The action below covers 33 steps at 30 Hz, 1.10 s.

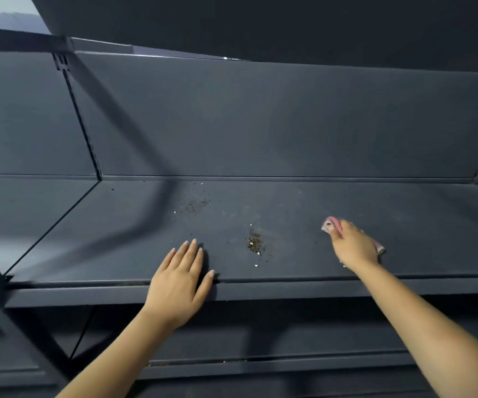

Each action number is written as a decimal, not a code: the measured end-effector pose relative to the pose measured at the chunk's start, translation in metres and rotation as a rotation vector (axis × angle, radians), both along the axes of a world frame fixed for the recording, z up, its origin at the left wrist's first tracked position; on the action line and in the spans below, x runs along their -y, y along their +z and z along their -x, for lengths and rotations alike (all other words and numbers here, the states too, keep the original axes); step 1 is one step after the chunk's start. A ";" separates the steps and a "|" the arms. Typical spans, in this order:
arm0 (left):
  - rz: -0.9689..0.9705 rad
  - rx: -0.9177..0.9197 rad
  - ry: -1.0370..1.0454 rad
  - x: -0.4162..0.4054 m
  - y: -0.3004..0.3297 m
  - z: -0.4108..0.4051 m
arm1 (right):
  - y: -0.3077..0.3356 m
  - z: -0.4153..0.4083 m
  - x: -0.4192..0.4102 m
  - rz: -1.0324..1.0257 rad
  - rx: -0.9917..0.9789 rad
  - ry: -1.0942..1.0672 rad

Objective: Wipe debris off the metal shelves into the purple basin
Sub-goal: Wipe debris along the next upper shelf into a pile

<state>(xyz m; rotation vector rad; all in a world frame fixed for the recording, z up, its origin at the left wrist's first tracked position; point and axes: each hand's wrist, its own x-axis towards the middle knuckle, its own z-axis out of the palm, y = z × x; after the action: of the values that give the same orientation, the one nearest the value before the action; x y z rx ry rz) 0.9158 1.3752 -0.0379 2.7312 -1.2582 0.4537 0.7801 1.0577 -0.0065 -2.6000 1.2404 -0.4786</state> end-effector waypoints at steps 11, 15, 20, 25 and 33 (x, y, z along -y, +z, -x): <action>-0.006 -0.051 0.011 -0.013 -0.008 -0.005 | 0.003 -0.081 -0.160 -0.020 0.046 0.379; 0.015 -0.071 -0.001 -0.013 -0.008 -0.007 | 0.006 -0.101 -0.186 -0.124 0.076 0.408; -0.032 -0.095 -0.036 -0.017 -0.006 -0.016 | 0.007 -0.078 -0.143 -0.214 0.243 0.281; 0.007 -0.053 -0.123 -0.016 0.003 -0.034 | 0.004 -0.027 -0.046 -0.073 0.123 0.000; -0.080 -0.070 -0.065 -0.017 0.002 -0.033 | 0.004 -0.064 -0.013 -0.016 -0.033 0.011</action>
<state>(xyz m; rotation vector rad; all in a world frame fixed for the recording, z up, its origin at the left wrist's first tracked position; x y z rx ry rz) 0.9484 1.3919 -0.0362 2.7349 -1.3717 0.3056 0.8444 1.0703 -0.0022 -2.6100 1.2340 -0.4231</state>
